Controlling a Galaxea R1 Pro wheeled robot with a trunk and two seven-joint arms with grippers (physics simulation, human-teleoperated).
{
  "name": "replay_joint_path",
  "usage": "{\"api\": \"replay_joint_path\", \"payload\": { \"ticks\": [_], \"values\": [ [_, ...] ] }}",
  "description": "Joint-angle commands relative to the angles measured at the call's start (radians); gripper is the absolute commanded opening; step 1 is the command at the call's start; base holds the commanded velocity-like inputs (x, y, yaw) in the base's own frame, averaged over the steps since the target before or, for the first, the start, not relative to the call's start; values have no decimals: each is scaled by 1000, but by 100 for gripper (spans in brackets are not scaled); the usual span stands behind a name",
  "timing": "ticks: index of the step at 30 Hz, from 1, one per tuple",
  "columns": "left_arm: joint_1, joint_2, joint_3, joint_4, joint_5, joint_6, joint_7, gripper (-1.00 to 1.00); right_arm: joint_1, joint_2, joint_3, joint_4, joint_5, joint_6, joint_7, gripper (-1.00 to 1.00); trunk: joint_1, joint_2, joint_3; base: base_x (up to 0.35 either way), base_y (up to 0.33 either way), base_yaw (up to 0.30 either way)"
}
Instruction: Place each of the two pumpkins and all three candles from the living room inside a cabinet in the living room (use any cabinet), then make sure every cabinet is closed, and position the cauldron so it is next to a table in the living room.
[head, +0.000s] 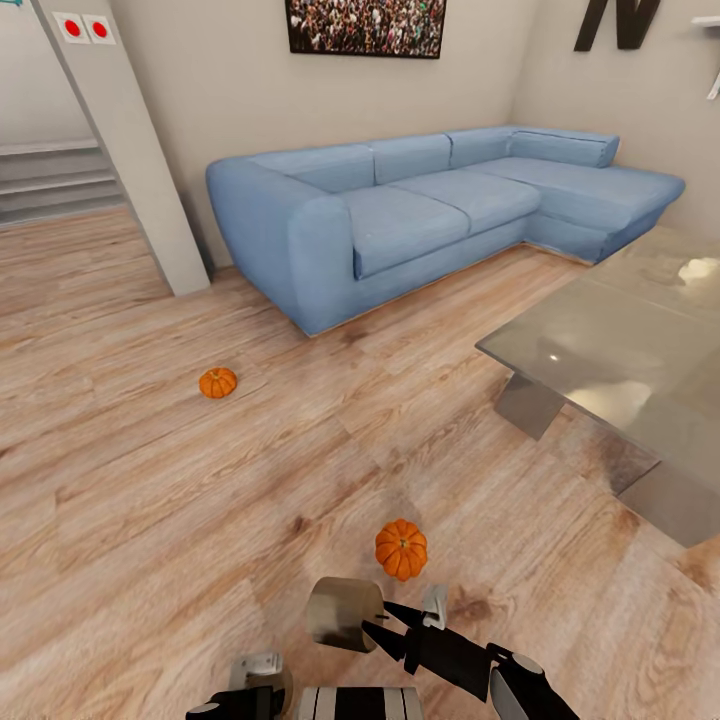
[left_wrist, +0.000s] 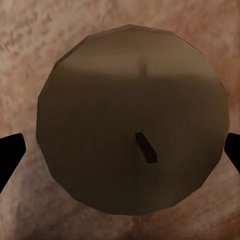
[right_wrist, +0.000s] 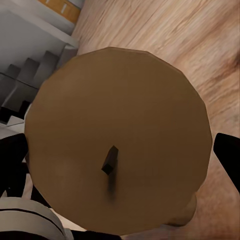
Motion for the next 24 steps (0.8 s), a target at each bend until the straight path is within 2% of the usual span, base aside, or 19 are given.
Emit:
{"api": "replay_joint_path", "payload": {
  "ticks": [1, 24],
  "values": [
    [0, 2, -8, -3, 9, 3, 9, 100, -1, -1, 5, 0, -10, 2, 0, -100, 0, 0, -1, 0, 0, 0],
    [0, 1, -8, -3, 7, 3, 9, 100, -1, -1, 5, -1, -9, 2, -13, -100, 1, -1, -9, 0, 0, 0]
  ]
}}
